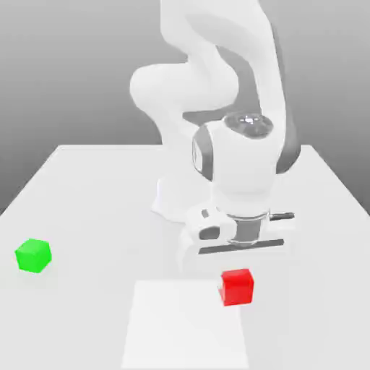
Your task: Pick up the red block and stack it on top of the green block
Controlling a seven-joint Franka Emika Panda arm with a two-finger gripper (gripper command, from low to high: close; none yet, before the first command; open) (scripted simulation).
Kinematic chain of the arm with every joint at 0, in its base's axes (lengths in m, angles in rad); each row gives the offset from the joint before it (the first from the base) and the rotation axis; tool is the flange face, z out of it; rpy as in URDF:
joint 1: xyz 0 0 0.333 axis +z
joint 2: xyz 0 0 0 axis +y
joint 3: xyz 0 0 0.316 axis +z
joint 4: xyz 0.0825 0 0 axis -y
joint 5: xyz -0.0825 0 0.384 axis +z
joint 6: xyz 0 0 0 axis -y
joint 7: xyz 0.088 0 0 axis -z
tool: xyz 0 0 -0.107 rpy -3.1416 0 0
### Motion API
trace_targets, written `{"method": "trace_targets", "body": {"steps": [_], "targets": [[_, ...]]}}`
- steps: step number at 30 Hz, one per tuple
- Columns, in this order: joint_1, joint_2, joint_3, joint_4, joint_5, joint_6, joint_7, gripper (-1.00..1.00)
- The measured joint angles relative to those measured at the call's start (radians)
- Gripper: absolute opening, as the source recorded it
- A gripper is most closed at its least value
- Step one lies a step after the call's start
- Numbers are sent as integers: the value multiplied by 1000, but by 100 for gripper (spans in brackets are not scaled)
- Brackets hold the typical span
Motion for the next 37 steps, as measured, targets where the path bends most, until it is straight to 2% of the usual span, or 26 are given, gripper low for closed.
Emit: {"method": "trace_targets", "body": {"steps": [9, 28, 34, 35, 37], "targets": [[-266, -37, -86, 7, 4, -43, 33, -100], [-732, -100, -373, 24, -37, -121, 139, -100], [-761, 84, -325, 34, 122, 44, 29, -100], [-769, 108, -312, 35, 145, 65, 13, 100], [-769, 108, -312, 35, 145, 65, 13, 100]]}}
